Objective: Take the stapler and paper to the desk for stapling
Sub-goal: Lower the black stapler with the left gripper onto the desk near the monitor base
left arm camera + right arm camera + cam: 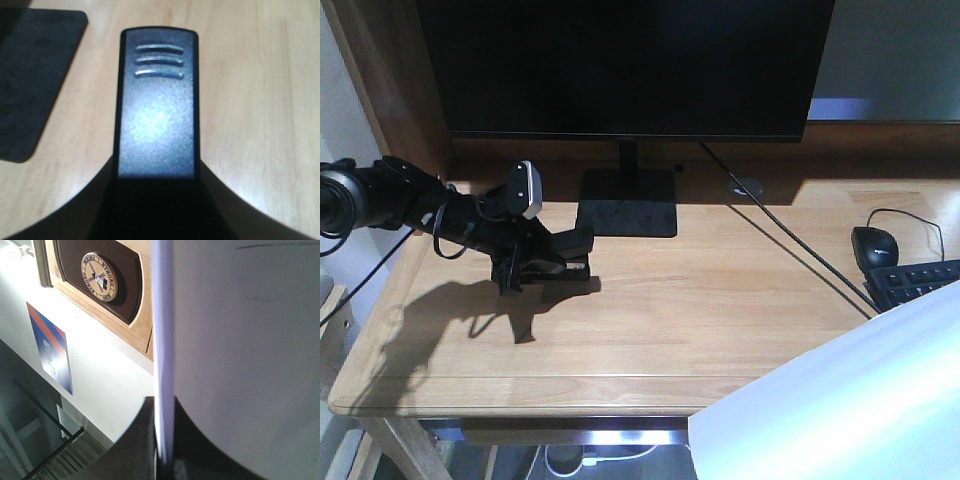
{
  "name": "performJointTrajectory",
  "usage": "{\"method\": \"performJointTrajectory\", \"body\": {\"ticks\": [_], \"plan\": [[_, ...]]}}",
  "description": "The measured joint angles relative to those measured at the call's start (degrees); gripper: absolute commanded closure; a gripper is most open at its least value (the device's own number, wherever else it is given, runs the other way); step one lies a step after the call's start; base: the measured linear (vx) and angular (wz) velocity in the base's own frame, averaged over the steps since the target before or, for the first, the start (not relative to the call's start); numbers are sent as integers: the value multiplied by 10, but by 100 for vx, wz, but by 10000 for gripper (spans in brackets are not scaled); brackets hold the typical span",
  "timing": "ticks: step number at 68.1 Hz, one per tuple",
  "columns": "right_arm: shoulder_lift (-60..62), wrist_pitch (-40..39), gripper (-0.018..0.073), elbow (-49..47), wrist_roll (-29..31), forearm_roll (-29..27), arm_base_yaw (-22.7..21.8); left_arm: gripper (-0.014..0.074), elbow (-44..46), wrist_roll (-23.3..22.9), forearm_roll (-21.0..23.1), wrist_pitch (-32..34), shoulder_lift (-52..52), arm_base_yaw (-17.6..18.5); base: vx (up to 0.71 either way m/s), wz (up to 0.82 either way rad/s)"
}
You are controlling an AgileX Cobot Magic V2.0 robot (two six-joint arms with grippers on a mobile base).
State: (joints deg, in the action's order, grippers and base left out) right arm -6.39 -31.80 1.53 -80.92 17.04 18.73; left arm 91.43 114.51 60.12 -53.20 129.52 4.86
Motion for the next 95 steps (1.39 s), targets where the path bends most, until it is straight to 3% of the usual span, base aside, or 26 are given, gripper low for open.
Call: {"method": "performJointTrajectory", "body": {"ticks": [19,29,60,82,95], "plan": [[0,0,561,0,0,0,0,573,2,8,5,1,32,0,0,0],[0,0,561,0,0,0,0,514,3,9,9,11,36,0,0,0],[0,0,561,0,0,0,0,146,4,8,15,42,40,0,0,0],[0,0,561,0,0,0,0,144,4,7,15,38,-7,0,0,0],[0,0,561,0,0,0,0,262,4,-17,15,16,-41,0,0,0]]}}
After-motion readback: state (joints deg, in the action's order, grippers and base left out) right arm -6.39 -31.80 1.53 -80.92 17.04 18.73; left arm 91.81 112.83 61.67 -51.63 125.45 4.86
